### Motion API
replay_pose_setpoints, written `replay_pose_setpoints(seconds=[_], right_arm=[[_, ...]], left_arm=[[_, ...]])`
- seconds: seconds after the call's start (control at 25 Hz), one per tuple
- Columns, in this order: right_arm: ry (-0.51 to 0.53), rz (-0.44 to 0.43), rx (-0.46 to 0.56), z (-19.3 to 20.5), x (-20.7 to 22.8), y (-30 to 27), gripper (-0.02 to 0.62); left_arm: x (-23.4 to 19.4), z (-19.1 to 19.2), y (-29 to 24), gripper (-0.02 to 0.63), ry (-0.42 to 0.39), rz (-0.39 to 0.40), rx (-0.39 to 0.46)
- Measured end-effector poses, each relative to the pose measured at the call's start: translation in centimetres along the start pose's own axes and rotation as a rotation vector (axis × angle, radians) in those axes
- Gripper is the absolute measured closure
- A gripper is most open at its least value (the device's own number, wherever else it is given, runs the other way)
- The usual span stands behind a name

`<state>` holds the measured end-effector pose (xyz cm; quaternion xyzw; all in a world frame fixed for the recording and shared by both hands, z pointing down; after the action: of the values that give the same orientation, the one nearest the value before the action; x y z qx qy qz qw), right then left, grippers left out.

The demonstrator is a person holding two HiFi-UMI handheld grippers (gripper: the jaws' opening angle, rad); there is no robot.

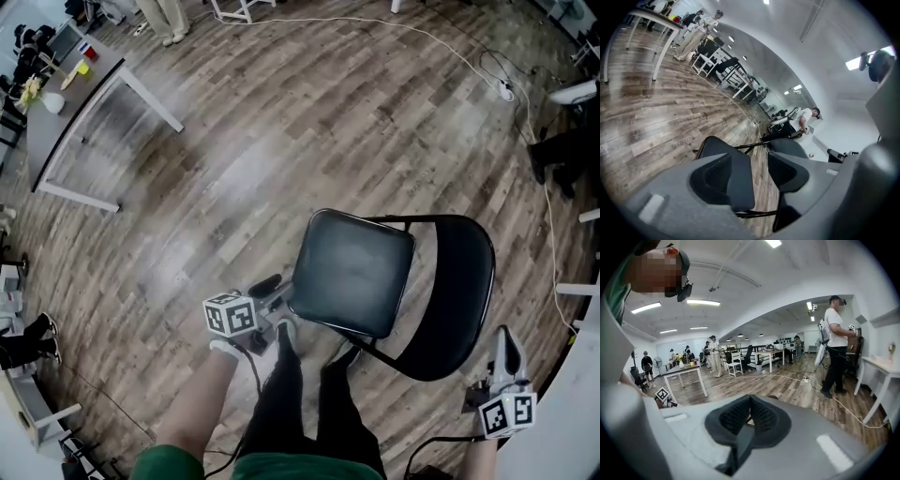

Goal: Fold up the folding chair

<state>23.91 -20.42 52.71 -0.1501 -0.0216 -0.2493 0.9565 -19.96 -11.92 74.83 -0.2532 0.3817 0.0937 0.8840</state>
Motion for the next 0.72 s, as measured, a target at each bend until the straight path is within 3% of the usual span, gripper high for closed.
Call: replay_pose_setpoints(seconds=[0.36, 0.6, 0.72], right_arm=[[-0.143, 0.117, -0.013, 4.5, 1.7, 0.1, 0.592], [-0.007, 0.221, -0.033, 6.3, 2.3, -0.8, 0.589], [0.017, 0.217, -0.056, 7.6, 1.9, -1.6, 0.517]], left_arm=[[-10.9, 7.4, -5.3, 0.293, 0.004, -0.02, -0.216], [-17.2, 11.4, -6.9, 0.287, 0.015, -0.104, -0.319], [-19.3, 13.5, -7.3, 0.287, 0.05, -0.112, -0.339]])
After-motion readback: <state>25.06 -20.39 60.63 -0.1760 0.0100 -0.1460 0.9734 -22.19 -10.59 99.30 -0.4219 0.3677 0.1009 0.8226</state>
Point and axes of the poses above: the fingertips, and each gripper's own axes: y backward along the fingers, x to its right, z out of its underside, the point moved 2 cm from there along y, backward along the fingers, and after that the axes turned 9 degrees about x, right-handed, at the moved point
